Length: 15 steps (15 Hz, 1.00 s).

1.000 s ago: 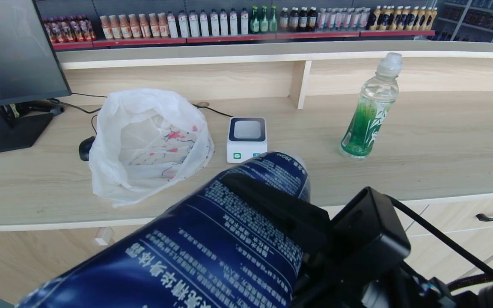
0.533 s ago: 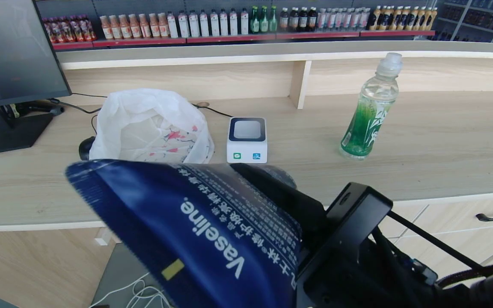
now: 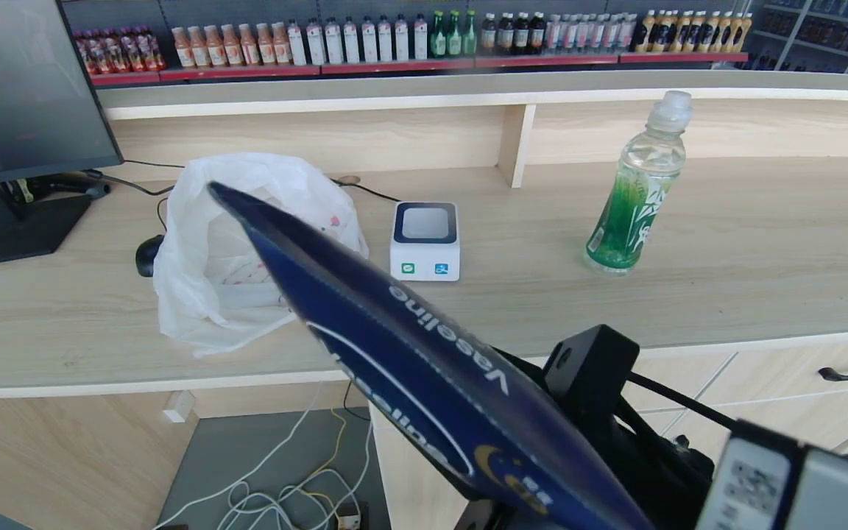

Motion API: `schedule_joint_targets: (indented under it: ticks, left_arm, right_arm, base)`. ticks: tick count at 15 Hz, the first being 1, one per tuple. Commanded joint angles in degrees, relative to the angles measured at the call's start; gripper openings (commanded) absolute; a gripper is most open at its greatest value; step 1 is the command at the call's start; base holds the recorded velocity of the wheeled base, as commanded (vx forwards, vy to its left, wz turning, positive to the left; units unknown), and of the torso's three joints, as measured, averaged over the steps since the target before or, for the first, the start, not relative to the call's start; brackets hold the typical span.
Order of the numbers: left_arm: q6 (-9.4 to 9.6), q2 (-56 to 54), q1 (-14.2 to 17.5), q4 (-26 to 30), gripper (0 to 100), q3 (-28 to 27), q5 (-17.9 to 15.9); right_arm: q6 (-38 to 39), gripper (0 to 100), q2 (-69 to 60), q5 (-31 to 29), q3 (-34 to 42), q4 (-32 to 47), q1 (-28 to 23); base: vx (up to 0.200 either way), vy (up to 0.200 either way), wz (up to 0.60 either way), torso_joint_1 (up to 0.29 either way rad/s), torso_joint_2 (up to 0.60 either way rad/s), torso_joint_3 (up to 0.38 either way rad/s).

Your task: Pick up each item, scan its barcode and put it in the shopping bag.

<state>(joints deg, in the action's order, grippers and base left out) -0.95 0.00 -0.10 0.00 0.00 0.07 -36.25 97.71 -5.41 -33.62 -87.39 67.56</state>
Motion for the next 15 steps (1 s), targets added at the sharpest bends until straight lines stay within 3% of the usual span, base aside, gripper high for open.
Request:
schedule_joint_targets:
  ticks: [1,2,7,9,15]
  left_arm:
    - [-0.02,0.0,0.0,0.0,100,0.0,0.0]
    - [-0.02,0.1,-0.1,0.0,100,0.0,0.0]
    - [-0.02,0.1,-0.1,0.0,100,0.0,0.0]
    - [-0.02,0.0,0.0,0.0,100,0.0,0.0]
    - [-0.02,0.1,0.0,0.0,100,0.0,0.0]
  right_arm:
    - [6.2,0,4.1,-1.6,-2.8,-0.1,-2.3]
    - [8.0,0,4.8,-2.0,-3.1,0.0,-3.2]
    - [27.4,0,8.2,-1.8,-8.5,-0.1,-18.7]
    - [32.3,0,8.5,-2.0,-8.6,-1.8,-21.4]
    - [36.8,0,9.5,-2.1,-7.3,-2.6,-26.1]
  base:
    - [0.0,0.0,0.0,0.0,0.0,0.0]
    - [0.0,0.0,0.0,0.0,0.0,0.0]
    - [0.0,0.0,0.0,0.0,0.0,0.0]
    - [0.0,0.0,0.0,0.0,0.0,0.0]
    - [0.0,0.0,0.0,0.0,0.0,0.0]
